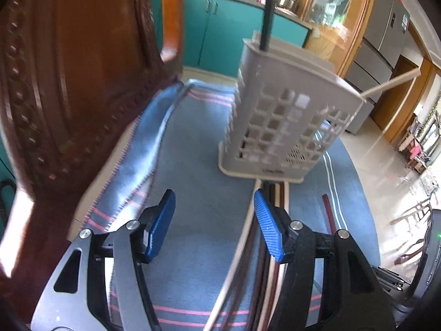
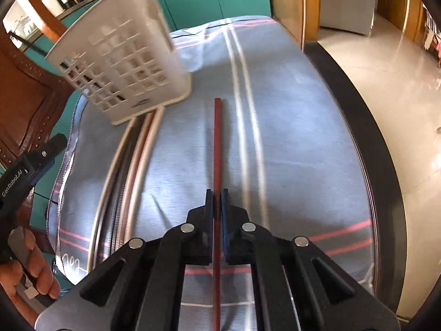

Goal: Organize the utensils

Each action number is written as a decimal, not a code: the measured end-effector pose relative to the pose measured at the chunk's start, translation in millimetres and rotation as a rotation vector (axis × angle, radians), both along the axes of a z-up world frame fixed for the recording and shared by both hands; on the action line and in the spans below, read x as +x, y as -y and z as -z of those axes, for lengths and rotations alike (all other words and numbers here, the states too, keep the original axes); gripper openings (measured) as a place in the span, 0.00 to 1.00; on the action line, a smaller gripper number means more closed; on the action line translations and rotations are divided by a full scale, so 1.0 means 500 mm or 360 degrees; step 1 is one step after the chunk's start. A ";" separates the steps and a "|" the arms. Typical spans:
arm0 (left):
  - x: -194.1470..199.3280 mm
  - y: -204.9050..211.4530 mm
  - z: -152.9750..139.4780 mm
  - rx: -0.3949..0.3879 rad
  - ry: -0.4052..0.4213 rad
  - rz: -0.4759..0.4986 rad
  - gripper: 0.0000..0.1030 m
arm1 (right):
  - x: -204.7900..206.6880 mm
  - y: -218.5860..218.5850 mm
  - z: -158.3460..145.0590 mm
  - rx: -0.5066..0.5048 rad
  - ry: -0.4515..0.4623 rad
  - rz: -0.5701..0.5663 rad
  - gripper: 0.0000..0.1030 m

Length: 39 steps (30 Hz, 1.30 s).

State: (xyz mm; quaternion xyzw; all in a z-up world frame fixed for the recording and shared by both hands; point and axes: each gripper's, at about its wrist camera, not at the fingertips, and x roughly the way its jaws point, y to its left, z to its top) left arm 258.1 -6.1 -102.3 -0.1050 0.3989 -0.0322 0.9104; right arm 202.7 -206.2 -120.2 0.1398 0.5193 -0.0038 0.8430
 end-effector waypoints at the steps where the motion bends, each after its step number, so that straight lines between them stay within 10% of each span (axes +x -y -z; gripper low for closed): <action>1: 0.002 0.004 0.004 0.0003 -0.0014 0.0010 0.58 | -0.002 0.001 0.000 0.0004 0.0003 -0.0006 0.06; 18: 0.037 0.082 0.093 -0.0058 -0.0314 0.0260 0.68 | -0.001 0.010 0.000 0.0017 0.0055 0.0017 0.24; 26: 0.036 0.139 0.110 0.0183 -0.0280 0.0321 0.69 | -0.002 0.014 0.003 0.0027 0.0056 0.0012 0.25; 34: 0.048 0.129 0.099 0.0037 -0.0273 0.0341 0.12 | -0.001 0.014 0.004 0.0028 0.0055 0.0016 0.25; 39: 0.059 0.063 0.097 -0.0204 -0.0318 0.0245 0.06 | -0.003 0.021 0.001 0.0034 0.0056 0.0039 0.26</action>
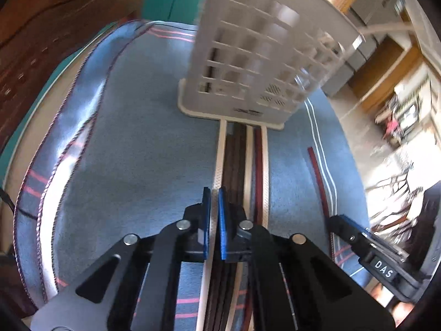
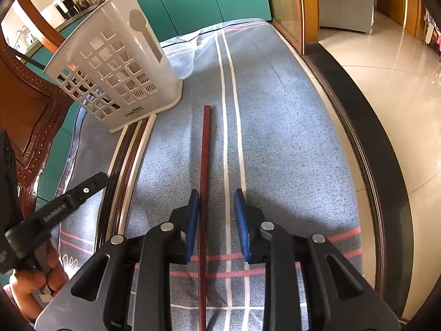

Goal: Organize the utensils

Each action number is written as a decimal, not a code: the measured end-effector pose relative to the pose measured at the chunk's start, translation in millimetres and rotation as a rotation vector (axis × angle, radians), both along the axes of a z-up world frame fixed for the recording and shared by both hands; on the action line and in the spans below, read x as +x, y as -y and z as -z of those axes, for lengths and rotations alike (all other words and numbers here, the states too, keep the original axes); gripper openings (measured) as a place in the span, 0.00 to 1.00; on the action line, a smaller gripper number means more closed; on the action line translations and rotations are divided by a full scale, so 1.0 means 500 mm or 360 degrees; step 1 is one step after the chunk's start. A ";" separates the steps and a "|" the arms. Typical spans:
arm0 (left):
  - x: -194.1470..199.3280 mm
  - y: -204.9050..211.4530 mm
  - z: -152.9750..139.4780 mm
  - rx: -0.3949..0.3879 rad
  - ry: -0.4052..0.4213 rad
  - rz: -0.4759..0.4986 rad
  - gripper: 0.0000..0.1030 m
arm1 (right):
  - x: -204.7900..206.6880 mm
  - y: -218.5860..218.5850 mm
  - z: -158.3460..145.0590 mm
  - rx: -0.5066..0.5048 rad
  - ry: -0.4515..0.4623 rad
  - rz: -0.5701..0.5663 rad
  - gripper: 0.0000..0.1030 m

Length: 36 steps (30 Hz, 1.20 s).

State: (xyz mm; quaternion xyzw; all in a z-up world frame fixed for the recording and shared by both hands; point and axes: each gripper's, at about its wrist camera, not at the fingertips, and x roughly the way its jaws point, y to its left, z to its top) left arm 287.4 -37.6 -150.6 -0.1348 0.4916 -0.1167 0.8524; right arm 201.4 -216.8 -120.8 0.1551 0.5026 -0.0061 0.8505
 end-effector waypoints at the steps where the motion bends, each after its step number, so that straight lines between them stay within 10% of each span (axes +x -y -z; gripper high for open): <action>1: 0.001 -0.006 -0.003 -0.0011 0.0006 -0.0014 0.06 | 0.000 0.001 0.000 -0.0003 0.0002 0.0005 0.26; 14: 0.001 0.013 0.009 0.0027 -0.0007 0.0001 0.24 | 0.004 0.018 0.000 -0.0009 0.0012 0.0024 0.26; 36: -0.015 -0.020 -0.005 0.0117 0.0008 -0.0041 0.08 | 0.007 -0.006 0.003 -0.0095 0.0020 0.0002 0.41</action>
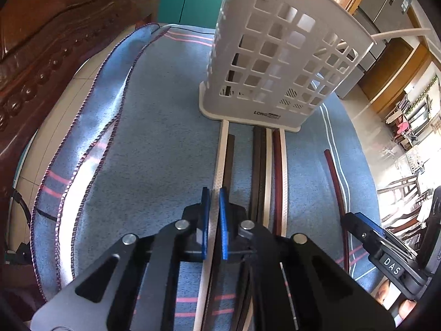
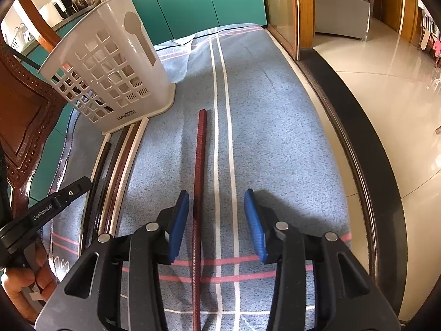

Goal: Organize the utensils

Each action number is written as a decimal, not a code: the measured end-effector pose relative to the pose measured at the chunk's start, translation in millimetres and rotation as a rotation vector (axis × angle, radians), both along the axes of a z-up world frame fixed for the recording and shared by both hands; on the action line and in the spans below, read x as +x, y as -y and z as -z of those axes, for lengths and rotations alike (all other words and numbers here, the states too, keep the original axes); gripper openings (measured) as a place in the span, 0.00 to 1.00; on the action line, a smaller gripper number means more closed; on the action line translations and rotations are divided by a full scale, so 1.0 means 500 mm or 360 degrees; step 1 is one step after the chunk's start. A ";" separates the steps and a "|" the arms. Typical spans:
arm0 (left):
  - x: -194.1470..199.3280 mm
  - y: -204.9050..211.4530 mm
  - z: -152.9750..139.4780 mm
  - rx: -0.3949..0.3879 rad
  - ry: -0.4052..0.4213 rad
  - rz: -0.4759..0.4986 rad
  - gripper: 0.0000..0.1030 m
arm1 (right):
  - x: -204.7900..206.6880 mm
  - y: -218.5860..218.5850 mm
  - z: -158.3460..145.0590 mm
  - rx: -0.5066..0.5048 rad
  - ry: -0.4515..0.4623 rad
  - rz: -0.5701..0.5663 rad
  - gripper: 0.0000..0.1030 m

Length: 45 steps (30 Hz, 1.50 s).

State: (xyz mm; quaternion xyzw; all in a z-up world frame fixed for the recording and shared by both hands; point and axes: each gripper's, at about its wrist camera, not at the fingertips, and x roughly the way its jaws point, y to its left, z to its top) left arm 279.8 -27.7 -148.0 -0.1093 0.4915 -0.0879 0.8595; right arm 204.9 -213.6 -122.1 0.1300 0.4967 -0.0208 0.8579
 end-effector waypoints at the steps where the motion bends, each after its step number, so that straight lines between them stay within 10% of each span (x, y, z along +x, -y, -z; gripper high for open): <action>1: 0.001 0.001 0.000 -0.0002 -0.0002 0.0001 0.08 | 0.001 -0.002 0.000 -0.0008 0.0001 -0.0005 0.41; 30: 0.001 0.036 0.006 0.0052 -0.0009 0.0066 0.23 | 0.006 -0.036 0.003 -0.0171 0.0018 -0.0071 0.41; 45: -0.001 0.003 -0.001 0.0042 0.0016 -0.0008 0.06 | 0.007 -0.040 0.001 -0.0171 0.0015 -0.0081 0.41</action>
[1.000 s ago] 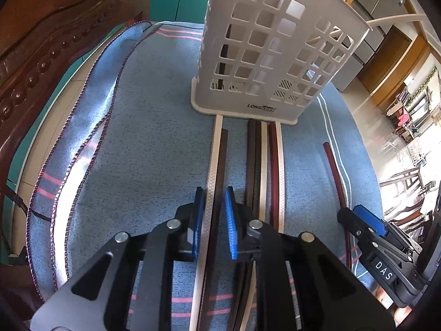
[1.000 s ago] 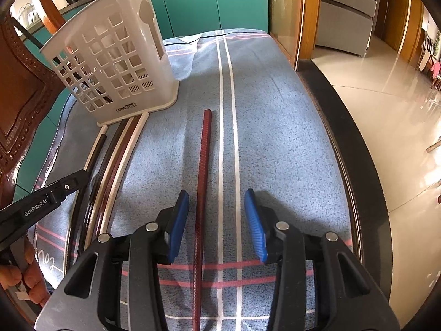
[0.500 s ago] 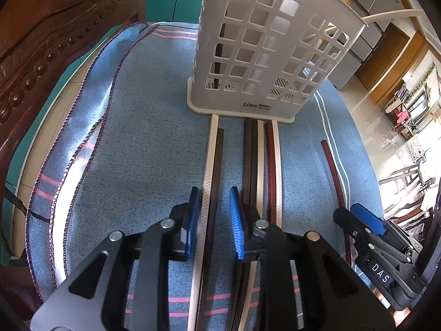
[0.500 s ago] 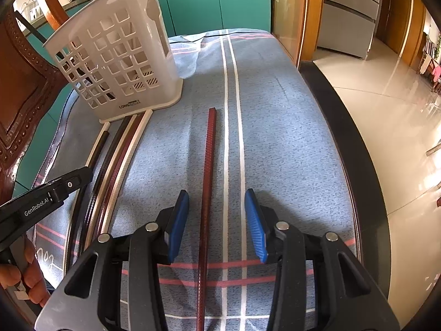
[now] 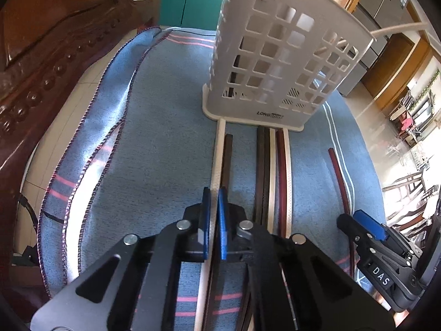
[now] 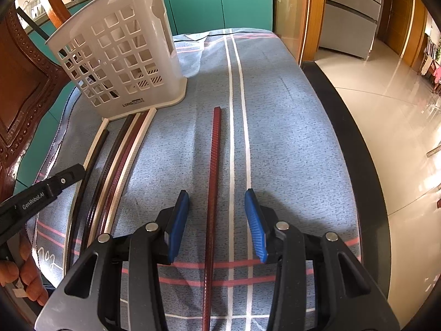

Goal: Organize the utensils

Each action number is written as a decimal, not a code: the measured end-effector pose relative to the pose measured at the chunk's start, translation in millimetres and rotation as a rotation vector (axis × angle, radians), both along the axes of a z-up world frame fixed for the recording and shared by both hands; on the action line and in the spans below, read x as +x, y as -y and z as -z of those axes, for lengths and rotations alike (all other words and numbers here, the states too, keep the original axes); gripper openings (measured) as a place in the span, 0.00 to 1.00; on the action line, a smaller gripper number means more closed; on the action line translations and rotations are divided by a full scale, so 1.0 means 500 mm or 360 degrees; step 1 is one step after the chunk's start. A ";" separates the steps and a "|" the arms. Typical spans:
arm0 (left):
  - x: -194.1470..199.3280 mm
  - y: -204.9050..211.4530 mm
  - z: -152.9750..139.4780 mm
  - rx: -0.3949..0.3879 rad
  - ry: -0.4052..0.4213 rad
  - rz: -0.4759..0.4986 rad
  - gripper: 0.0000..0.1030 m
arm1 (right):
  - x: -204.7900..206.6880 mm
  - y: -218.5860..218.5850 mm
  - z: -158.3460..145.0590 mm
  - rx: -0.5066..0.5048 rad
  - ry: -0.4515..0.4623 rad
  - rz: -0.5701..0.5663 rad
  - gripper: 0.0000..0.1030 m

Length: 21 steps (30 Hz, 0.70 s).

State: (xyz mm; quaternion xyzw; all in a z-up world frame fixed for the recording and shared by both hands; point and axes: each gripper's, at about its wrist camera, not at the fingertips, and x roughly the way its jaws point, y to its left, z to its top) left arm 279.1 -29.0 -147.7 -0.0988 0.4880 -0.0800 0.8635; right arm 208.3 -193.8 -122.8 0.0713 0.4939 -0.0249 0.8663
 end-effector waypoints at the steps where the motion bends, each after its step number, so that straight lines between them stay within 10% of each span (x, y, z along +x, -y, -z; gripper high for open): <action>1: -0.001 0.000 0.000 0.0000 0.0002 0.0002 0.06 | 0.000 0.000 0.000 -0.0001 0.0001 0.0000 0.41; 21: -0.005 -0.008 -0.005 -0.0032 0.0003 0.0063 0.04 | 0.001 -0.011 0.001 0.0015 0.0021 -0.0034 0.30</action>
